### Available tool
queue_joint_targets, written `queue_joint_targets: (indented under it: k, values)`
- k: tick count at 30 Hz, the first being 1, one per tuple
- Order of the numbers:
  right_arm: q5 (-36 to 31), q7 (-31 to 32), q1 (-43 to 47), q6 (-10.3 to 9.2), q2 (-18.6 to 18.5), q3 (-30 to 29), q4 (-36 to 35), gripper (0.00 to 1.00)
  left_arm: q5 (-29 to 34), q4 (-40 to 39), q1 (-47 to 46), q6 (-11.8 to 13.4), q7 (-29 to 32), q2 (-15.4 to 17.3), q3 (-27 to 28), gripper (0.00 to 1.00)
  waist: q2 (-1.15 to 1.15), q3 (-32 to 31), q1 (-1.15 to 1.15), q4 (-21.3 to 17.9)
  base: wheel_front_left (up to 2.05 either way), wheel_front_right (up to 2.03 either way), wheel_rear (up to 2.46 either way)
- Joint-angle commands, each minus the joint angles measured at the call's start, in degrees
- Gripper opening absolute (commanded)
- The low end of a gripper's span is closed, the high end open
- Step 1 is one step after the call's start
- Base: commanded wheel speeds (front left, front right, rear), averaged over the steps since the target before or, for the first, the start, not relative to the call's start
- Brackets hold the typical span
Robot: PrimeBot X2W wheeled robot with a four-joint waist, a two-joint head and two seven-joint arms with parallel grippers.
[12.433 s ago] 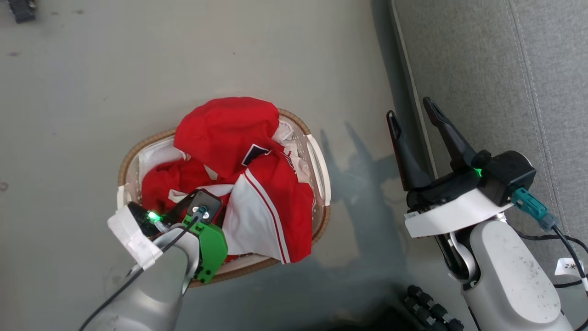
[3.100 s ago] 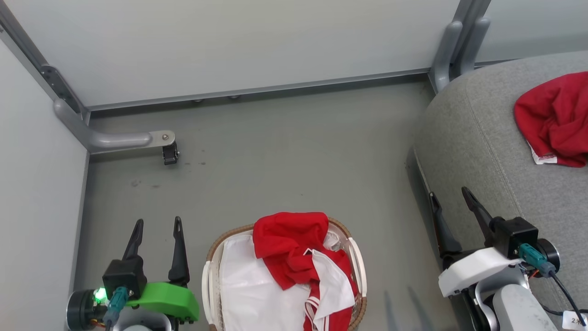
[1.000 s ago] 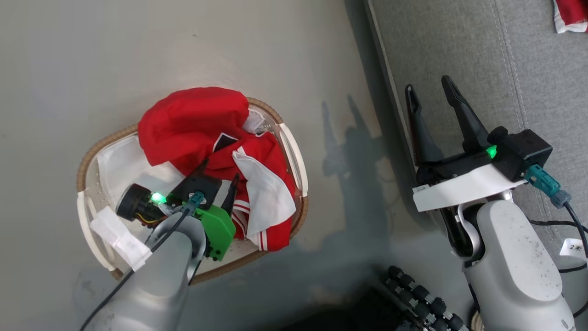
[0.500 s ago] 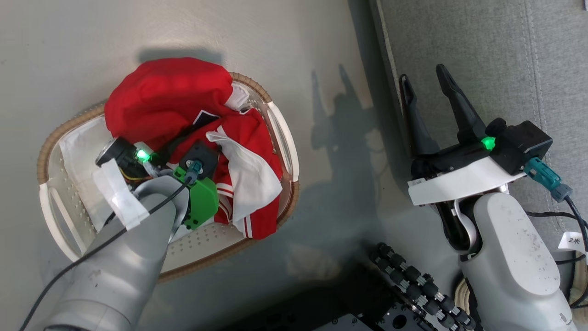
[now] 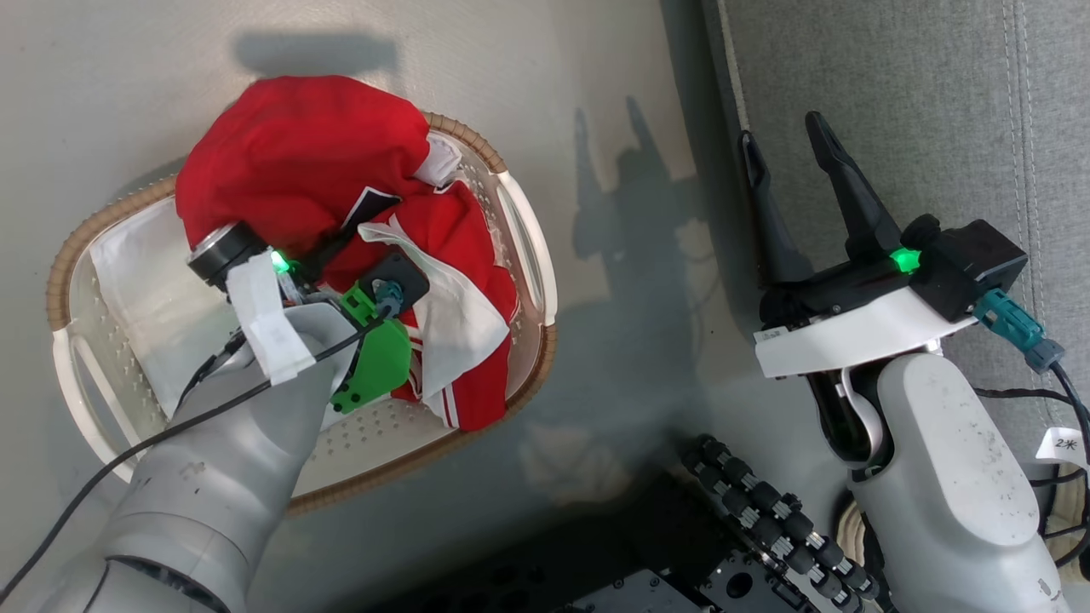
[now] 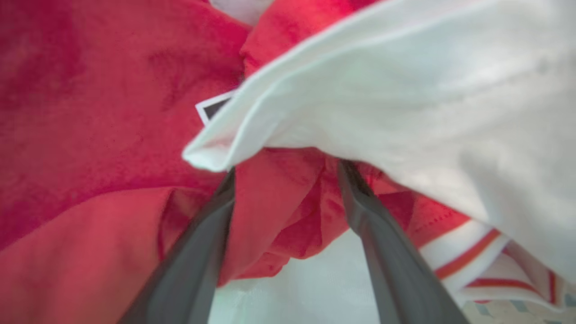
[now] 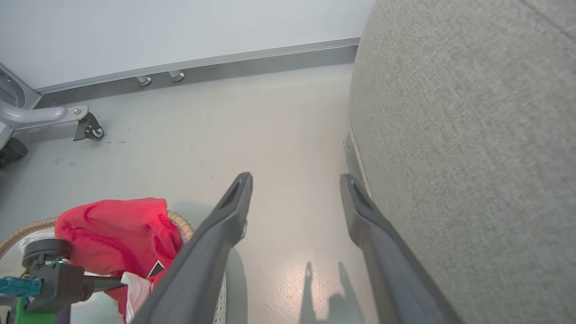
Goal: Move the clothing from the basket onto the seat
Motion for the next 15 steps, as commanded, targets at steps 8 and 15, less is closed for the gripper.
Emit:
queue_joint_targets:
  k: [8, 15]
  values:
    - [0.4, -0.1, 0.0, -0.08, -0.1, 0.2, -0.3, 1.0, -5.7, 1.0, 0.4, -0.1, 2.7, -0.4, -3.7, 0.0, 0.0, 0.1, 0.0, 0.4, 0.0, 0.0, 0.0]
    - [0.9, -0.1, -1.7, -0.08, -0.1, 0.3, 0.1, 1.0, -9.2, 1.1, 1.7, -0.1, 0.5, 0.3, -6.5, 0.0, 0.0, -2.3, 0.0, 0.0, 0.0, 0.0, 0.0]
